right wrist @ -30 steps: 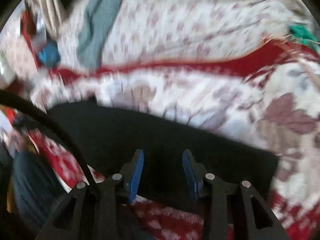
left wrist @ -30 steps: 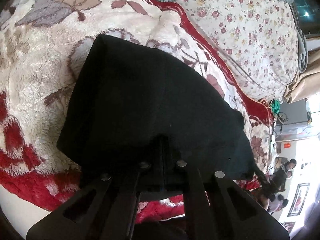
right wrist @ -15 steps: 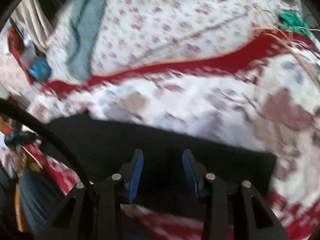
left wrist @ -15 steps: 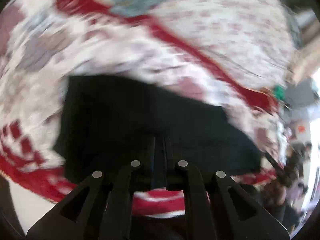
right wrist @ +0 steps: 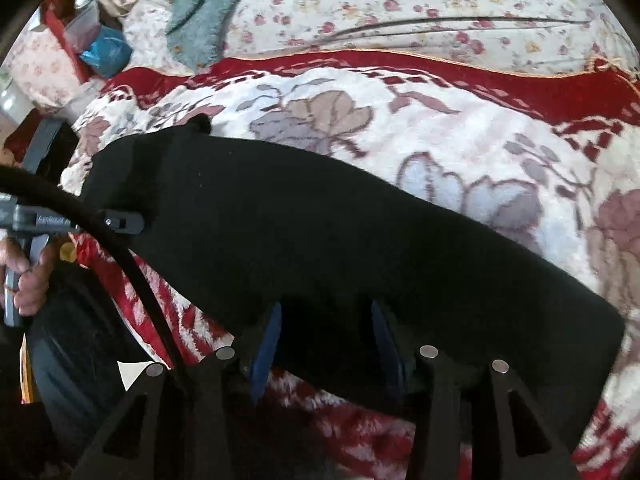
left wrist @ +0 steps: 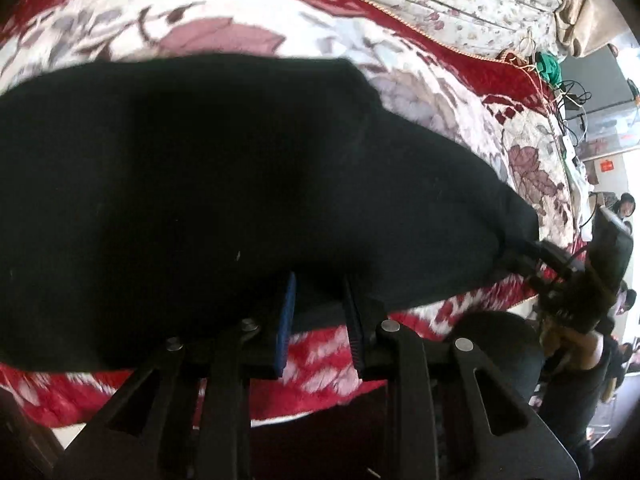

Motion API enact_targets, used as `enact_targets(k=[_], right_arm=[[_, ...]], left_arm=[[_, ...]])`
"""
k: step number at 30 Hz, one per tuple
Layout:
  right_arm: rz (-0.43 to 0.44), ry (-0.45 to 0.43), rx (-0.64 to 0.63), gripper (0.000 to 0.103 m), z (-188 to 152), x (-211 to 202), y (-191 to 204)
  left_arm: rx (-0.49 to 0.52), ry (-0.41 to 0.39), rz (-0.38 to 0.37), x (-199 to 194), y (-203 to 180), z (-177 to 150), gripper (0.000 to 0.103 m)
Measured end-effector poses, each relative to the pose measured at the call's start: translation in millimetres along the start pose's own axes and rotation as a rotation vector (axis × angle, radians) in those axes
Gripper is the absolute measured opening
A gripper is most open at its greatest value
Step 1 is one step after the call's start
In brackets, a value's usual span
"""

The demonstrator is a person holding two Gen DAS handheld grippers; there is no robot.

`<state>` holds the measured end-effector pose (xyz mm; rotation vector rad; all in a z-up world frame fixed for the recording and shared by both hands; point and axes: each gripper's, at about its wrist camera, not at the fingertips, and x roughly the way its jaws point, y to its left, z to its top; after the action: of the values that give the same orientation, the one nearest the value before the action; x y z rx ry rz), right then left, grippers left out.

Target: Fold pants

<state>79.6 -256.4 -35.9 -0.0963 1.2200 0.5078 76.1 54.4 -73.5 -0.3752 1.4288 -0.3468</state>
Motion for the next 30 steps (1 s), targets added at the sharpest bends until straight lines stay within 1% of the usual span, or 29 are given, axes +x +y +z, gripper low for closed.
enact_targets(k=[2, 3, 4, 5, 6, 7, 8, 9, 12, 15, 18, 20, 22, 24, 26, 27, 30], right_arm=[[-0.03, -0.085, 0.044, 0.045, 3, -16, 0], [-0.024, -0.132, 0.059, 0.046, 4, -20, -1], [-0.009, -0.163, 0.071, 0.05, 3, -22, -2], [0.0, -0.166, 0.08, 0.055, 1, -17, -4], [-0.007, -0.134, 0.085, 0.066, -2, -5, -7], [-0.021, -0.058, 0.088, 0.07, -9, 13, -11], [-0.015, -0.105, 0.071, 0.072, -16, 15, -11], [-0.001, -0.163, 0.055, 0.076, -22, 11, -9], [-0.004, -0.196, 0.056, 0.076, -30, 12, -6], [-0.034, -0.2, 0.058, 0.076, -28, 12, -1], [-0.058, -0.206, 0.057, 0.077, -27, 13, 3], [-0.056, -0.231, 0.076, 0.077, -30, 12, -1], [-0.035, -0.251, 0.08, 0.077, -35, 10, -4], [-0.007, -0.251, 0.068, 0.077, -36, 8, -8], [0.014, -0.243, 0.084, 0.077, -37, 7, -11], [0.013, -0.237, 0.088, 0.077, -36, 7, -11], [-0.045, -0.185, 0.048, 0.078, -30, 12, -1]], left_arm=[[0.008, -0.004, 0.008, -2, -3, -2, 0.023], [0.01, -0.008, 0.017, -1, -4, -1, 0.023], [0.01, -0.014, 0.027, 0, -8, -2, 0.023], [0.009, -0.021, 0.035, -1, -9, -3, 0.023], [0.007, -0.029, 0.043, -1, -9, -5, 0.023], [0.004, -0.044, 0.054, -1, -11, -8, 0.023], [0.005, -0.061, 0.069, -1, -12, -10, 0.023], [0.006, -0.08, 0.085, -1, -15, -13, 0.023], [0.015, -0.151, 0.142, 0, -22, -22, 0.023], [0.043, -0.234, 0.216, 3, -32, -31, 0.024], [0.064, -0.283, 0.261, 6, -37, -37, 0.024], [0.066, -0.304, 0.272, 7, -37, -38, 0.024], [0.068, -0.317, 0.275, 8, -38, -38, 0.024], [0.073, -0.325, 0.281, 9, -39, -38, 0.024], [0.076, -0.33, 0.288, 9, -40, -37, 0.024], [0.076, -0.333, 0.29, 10, -41, -38, 0.024], [0.077, -0.341, 0.292, 10, -42, -39, 0.025]])
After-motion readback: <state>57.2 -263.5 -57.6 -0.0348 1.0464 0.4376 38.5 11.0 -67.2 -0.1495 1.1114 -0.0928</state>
